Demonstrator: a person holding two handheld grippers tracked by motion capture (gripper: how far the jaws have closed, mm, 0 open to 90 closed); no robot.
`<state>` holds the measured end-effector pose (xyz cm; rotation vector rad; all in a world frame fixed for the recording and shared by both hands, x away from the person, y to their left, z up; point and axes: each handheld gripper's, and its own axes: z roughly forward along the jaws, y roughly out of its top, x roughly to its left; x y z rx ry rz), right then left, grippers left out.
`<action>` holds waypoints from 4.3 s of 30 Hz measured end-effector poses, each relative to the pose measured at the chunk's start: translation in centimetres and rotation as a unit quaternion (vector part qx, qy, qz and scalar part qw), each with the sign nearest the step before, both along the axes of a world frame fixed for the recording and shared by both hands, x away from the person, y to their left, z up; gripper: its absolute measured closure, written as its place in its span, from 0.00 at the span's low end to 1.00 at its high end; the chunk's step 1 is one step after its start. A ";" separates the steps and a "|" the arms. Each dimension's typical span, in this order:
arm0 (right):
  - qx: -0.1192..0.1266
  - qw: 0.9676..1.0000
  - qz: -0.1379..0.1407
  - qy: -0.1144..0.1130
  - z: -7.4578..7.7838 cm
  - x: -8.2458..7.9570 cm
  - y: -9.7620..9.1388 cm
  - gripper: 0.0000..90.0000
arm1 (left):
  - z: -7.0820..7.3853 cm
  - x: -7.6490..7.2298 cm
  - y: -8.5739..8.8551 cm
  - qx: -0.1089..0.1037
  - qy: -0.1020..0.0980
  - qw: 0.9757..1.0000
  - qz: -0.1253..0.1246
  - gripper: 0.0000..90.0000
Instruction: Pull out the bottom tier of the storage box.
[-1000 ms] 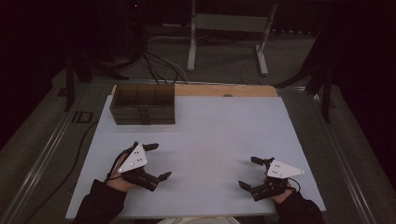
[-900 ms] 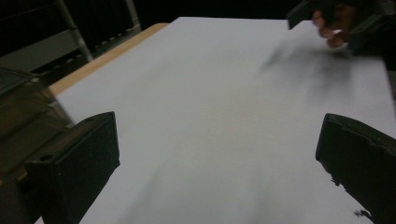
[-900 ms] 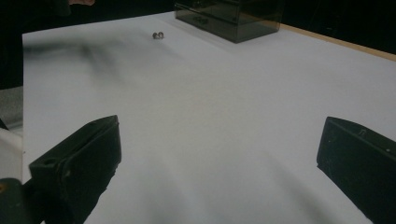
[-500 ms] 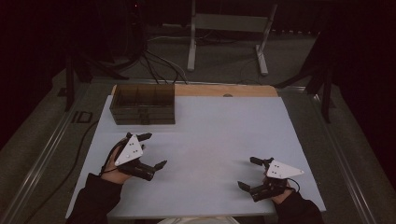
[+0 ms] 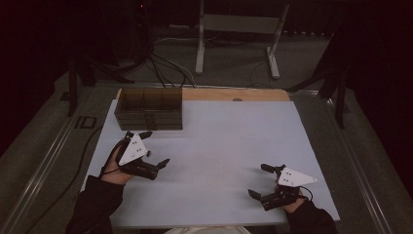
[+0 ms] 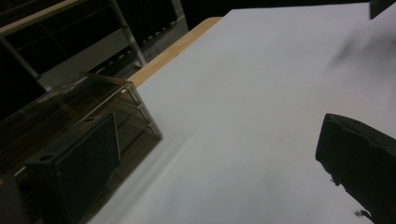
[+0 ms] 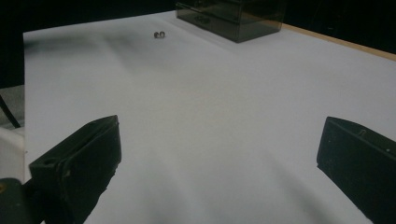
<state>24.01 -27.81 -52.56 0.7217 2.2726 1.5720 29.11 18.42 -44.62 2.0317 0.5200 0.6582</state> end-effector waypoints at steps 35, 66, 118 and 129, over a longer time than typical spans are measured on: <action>0.009 1.000 -0.011 0.004 0.1 0.1 -0.3 0.00 | -3.2 5.5 1.2 0.070 -0.014 0.995 0.063 0.01; 0.011 1.000 -0.015 0.004 0.1 0.2 -0.5 0.00 | -6.2 6.9 -1.0 0.270 -0.125 0.947 0.120 0.16; 0.024 0.999 -0.021 0.005 0.3 0.1 -0.8 0.00 | -12.1 9.2 -3.7 0.547 -0.196 0.807 0.107 0.86; 0.025 1.000 -0.016 0.009 0.2 0.1 -0.8 0.00 | -12.5 9.8 -3.8 0.551 -0.196 0.804 0.109 0.90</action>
